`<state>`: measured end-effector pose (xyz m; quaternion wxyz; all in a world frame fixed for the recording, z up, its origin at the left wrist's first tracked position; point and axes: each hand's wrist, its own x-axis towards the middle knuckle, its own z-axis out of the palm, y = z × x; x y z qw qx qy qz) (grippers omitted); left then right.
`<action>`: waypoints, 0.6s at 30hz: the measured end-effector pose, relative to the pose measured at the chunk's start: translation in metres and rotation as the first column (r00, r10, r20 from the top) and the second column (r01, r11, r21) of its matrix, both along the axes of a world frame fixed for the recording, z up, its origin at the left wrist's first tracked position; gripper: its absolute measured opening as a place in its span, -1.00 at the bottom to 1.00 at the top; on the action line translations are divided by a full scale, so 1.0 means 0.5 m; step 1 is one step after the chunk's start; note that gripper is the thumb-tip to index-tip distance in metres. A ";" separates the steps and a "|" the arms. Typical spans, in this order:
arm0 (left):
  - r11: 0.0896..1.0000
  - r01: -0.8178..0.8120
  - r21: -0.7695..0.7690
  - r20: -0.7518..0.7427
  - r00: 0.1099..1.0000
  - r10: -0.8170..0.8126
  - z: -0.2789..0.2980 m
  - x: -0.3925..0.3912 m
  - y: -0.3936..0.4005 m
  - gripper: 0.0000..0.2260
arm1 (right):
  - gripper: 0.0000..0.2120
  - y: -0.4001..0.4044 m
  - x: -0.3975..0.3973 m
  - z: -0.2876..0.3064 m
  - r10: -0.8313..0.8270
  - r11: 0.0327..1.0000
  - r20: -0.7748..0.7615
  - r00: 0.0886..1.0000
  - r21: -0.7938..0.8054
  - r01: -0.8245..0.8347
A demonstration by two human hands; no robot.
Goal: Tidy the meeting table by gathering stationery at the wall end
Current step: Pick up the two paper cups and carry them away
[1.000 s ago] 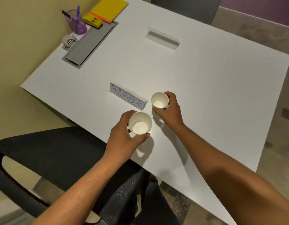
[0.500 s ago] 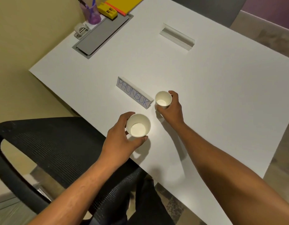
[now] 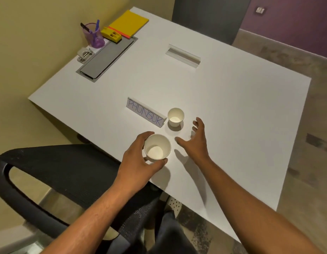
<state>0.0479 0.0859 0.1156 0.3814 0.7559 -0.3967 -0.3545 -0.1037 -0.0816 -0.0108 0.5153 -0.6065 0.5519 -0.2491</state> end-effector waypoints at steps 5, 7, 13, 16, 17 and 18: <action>0.990 0.120 -0.077 -0.050 0.991 -0.124 0.050 -0.017 0.032 -0.36 | -0.31 0.179 -0.059 0.159 -0.050 0.999 0.169 0.984 0.014 0.049; 0.978 0.175 -0.114 -0.078 0.980 -0.185 0.075 -0.027 0.050 -0.37 | -0.47 0.242 -0.077 0.228 -0.074 0.997 0.192 0.979 -0.011 0.078; 0.917 0.340 -0.211 -0.127 0.920 -0.370 0.120 -0.083 0.113 -0.34 | -0.54 0.407 -0.136 0.373 -0.138 0.986 0.266 0.954 -0.055 0.158; 0.862 0.435 -0.260 -0.130 0.869 -0.477 0.129 -0.138 0.148 -0.43 | -0.39 0.483 -0.177 0.401 -0.203 0.969 0.239 0.950 -0.093 0.230; 0.844 0.467 -0.265 -0.131 0.850 -0.511 0.130 -0.161 0.159 -0.45 | -0.35 0.509 -0.195 0.404 -0.246 0.957 0.226 0.943 -0.101 0.274; 0.824 0.500 -0.267 -0.134 0.827 -0.546 0.131 -0.187 0.170 -0.45 | -0.32 0.535 -0.214 0.407 -0.291 0.942 0.213 0.933 -0.108 0.319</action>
